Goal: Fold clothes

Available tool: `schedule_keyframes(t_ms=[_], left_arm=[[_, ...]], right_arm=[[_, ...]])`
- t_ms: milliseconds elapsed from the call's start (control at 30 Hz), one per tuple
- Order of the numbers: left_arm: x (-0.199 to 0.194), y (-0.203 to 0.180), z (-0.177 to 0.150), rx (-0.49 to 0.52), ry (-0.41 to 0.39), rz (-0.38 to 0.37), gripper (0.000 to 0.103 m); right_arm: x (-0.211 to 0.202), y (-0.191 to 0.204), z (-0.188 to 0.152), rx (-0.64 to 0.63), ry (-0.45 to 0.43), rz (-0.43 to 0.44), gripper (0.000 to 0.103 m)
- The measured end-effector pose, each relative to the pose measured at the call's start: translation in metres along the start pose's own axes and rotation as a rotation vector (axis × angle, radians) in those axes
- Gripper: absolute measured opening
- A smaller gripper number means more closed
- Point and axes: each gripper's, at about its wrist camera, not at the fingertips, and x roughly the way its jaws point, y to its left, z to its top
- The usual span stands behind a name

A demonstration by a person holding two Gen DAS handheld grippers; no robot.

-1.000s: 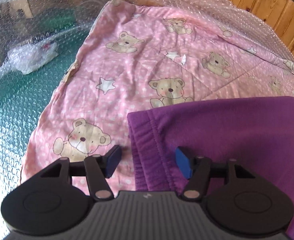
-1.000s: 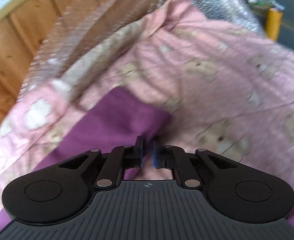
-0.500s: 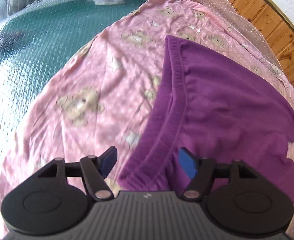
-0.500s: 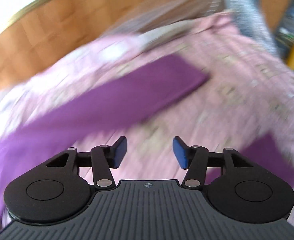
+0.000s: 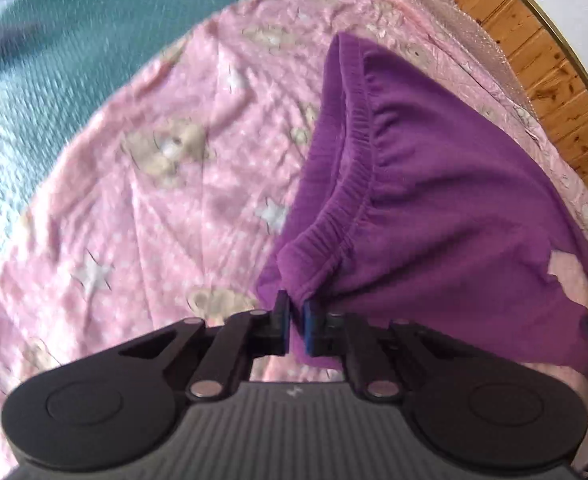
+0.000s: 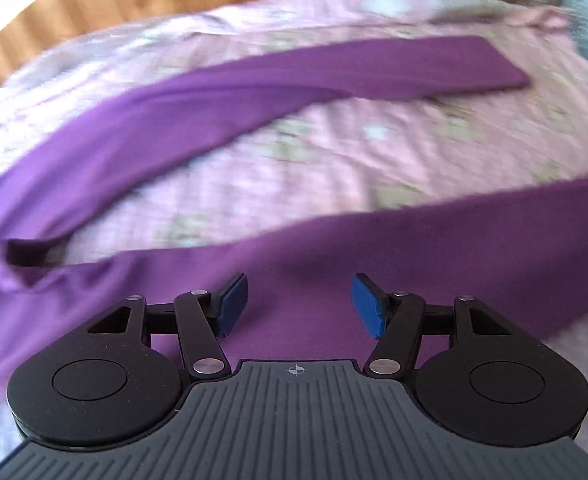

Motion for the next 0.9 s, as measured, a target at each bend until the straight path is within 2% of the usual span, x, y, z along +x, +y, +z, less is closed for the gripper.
schedule_keyframes(t_ms=[100,167,200,267,300,400,433,467,600,733,767,900], left_arm=[[0.014,-0.006,0.0,0.026,0.021,-0.013,0.013],[0.014,-0.014,0.002,0.05,-0.003,0.007,0.019],[0.01,-0.017,0.003,0.065,-0.015,0.005,0.024],[-0.003,-0.02,0.007,0.102,-0.055,-0.001,0.053],[-0.013,-0.02,0.011,0.125,-0.079,-0.007,0.055],[-0.035,-0.012,0.032,0.129,-0.115,-0.07,0.056],[-0.039,-0.01,0.041,0.114,-0.134,-0.097,0.057],[-0.037,-0.007,0.051,0.098,-0.147,-0.126,0.059],[0.015,-0.016,0.108,0.094,-0.159,-0.206,0.059],[0.074,-0.028,0.152,0.106,-0.121,-0.175,0.048],[0.081,-0.031,0.157,0.118,-0.121,-0.158,0.049],[0.09,-0.035,0.168,0.148,-0.14,-0.181,0.049]], right_arm=[[0.011,0.046,0.015,-0.014,0.054,0.214,0.065],[0.029,0.078,0.026,0.011,0.11,0.354,0.076],[0.038,0.092,0.031,0.035,0.121,0.394,0.077],[0.06,0.118,0.041,0.036,0.132,0.38,0.076],[0.07,0.129,0.047,0.017,0.133,0.347,0.074],[0.087,0.146,0.06,-0.004,0.148,0.319,0.06],[0.09,0.148,0.063,0.003,0.156,0.314,0.057],[0.092,0.15,0.066,0.009,0.164,0.309,0.058],[0.102,0.159,0.068,0.003,0.185,0.279,0.058],[0.107,0.174,0.067,-0.055,0.198,0.234,0.059],[0.107,0.175,0.067,-0.066,0.2,0.23,0.059],[0.106,0.171,0.064,-0.088,0.202,0.233,0.06]])
